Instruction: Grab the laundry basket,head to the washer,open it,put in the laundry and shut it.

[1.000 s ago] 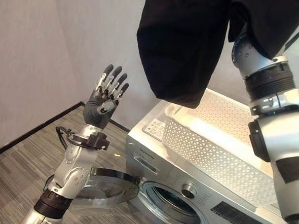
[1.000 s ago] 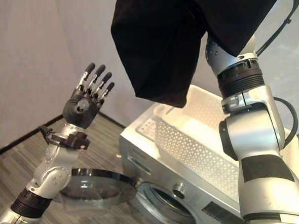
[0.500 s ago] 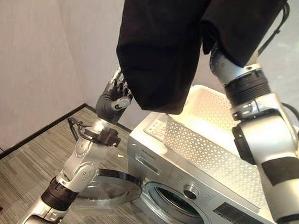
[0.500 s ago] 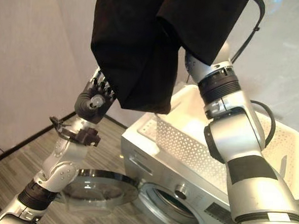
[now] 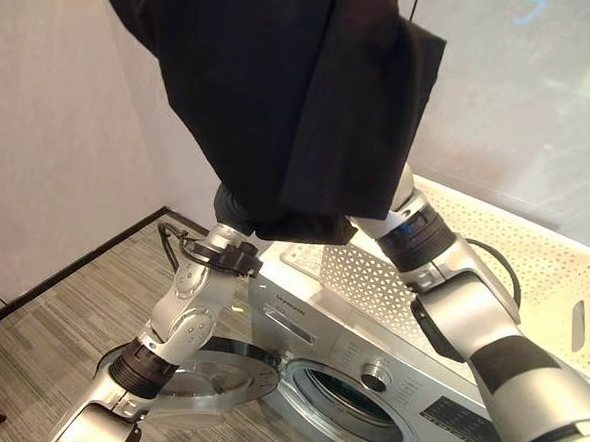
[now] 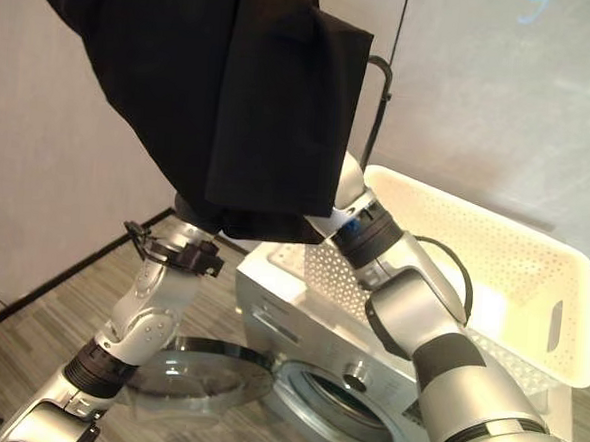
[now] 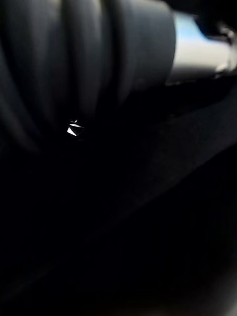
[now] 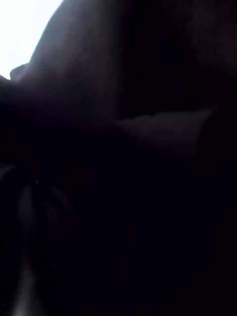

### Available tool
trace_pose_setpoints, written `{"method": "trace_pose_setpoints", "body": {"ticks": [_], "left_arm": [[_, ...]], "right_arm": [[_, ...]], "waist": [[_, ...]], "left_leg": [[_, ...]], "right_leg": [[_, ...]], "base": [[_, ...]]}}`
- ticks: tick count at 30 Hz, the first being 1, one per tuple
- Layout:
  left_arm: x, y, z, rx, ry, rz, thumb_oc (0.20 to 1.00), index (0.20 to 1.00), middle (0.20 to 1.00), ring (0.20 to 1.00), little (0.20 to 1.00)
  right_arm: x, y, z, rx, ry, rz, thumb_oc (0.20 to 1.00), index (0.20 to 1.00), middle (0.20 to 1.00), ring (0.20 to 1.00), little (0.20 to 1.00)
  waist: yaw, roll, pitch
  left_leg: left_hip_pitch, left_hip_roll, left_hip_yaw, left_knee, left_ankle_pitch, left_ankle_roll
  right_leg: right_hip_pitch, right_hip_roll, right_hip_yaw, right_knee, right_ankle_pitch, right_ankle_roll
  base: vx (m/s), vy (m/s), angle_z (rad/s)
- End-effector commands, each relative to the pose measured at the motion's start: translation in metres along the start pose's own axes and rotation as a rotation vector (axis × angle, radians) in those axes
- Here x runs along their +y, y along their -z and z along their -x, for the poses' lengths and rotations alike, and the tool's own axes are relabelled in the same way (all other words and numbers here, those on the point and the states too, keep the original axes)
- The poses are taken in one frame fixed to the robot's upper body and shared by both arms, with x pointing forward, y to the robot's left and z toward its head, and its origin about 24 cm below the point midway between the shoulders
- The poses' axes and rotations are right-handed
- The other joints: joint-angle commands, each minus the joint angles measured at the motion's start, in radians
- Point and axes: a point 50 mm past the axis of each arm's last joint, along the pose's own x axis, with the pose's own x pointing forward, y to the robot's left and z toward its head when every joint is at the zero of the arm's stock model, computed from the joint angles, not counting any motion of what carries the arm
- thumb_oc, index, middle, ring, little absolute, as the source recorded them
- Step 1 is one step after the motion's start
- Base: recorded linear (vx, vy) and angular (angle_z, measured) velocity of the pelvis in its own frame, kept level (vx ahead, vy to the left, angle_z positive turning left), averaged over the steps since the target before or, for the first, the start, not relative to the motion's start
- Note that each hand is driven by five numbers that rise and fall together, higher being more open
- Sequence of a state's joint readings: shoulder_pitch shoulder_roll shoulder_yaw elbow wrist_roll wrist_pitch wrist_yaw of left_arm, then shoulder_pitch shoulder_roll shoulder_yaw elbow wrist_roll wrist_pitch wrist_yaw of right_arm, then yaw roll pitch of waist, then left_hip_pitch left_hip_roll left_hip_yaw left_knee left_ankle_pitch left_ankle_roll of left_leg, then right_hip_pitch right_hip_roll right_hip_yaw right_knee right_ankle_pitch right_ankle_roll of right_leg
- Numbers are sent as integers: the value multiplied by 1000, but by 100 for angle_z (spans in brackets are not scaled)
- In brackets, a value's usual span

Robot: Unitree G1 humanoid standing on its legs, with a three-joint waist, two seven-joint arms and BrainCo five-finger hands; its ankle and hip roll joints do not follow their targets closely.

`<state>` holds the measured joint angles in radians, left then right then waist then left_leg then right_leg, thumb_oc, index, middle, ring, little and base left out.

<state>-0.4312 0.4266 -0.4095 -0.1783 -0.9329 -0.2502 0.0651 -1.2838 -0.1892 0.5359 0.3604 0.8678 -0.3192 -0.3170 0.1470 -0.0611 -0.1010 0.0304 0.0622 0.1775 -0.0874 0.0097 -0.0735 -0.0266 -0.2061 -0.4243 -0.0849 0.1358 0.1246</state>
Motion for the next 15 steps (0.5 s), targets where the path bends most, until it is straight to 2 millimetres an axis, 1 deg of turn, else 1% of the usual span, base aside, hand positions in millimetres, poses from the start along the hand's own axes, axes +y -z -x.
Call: {"method": "trace_pose_setpoints", "body": {"ticks": [1,3,6,8,10,11,13,15], "left_arm": [[-15,-31,-23,-136,93,-55,1000,1000,1000,1000,1000],[-16,-37,-25,-166,96,-63,1000,1000,1000,1000,1000],[-15,-40,-26,-186,83,-65,1000,1000,1000,1000,1000],[-15,-46,-24,-207,87,-81,1000,1000,1000,1000,1000],[-16,-47,-22,-209,93,-83,1000,1000,1000,1000,1000],[-14,-49,-18,-218,92,-105,1000,1000,1000,1000,1000],[-14,-51,-16,-229,97,-118,1000,1000,1000,1000,1000],[-15,-52,-14,-236,103,-118,1000,1000,1000,1000,1000]], "right_arm": [[-6,-23,-11,-70,-34,95,200,200,200,200,200],[-15,-16,-2,-34,-38,139,200,200,200,200,200],[-30,-10,9,7,-23,187,200,200,200,200,200],[-43,-11,16,25,-19,266,200,200,200,200,200],[-47,-10,19,34,-12,269,200,200,200,200,200],[-57,-8,25,62,-13,341,200,200,200,200,200],[-65,-9,28,73,-19,412,200,200,200,200,200],[-71,-10,30,91,-47,546,200,200,200,200,200]], "waist": [[3,-44,-6],[-2,-41,-3],[-7,-37,0],[-11,-35,2],[-12,-33,3],[-13,-32,2],[-15,-30,1],[-17,-28,-1]], "left_leg": [[-17,20,-21,0,18,-7],[-14,21,-18,0,17,-6],[-5,23,-16,0,14,-6],[-1,24,-15,0,12,-6],[1,25,-14,0,12,-6],[5,27,-12,0,10,-6],[10,28,-9,0,9,-6],[13,30,-7,0,8,-7]], "right_leg": [[43,-95,50,-2,56,87],[44,-94,54,-2,54,86],[49,-92,55,-2,52,85],[51,-90,56,-2,48,84],[53,-90,56,-2,47,84],[54,-90,58,-2,44,84],[55,-89,61,-2,42,84],[57,-88,62,-2,39,84]], "base": [[0,-2,-5],[3,-9,-4],[0,0,0],[0,0,0],[4,-8,-5],[3,-12,-8],[4,-12,-9],[3,-8,-5]]}}
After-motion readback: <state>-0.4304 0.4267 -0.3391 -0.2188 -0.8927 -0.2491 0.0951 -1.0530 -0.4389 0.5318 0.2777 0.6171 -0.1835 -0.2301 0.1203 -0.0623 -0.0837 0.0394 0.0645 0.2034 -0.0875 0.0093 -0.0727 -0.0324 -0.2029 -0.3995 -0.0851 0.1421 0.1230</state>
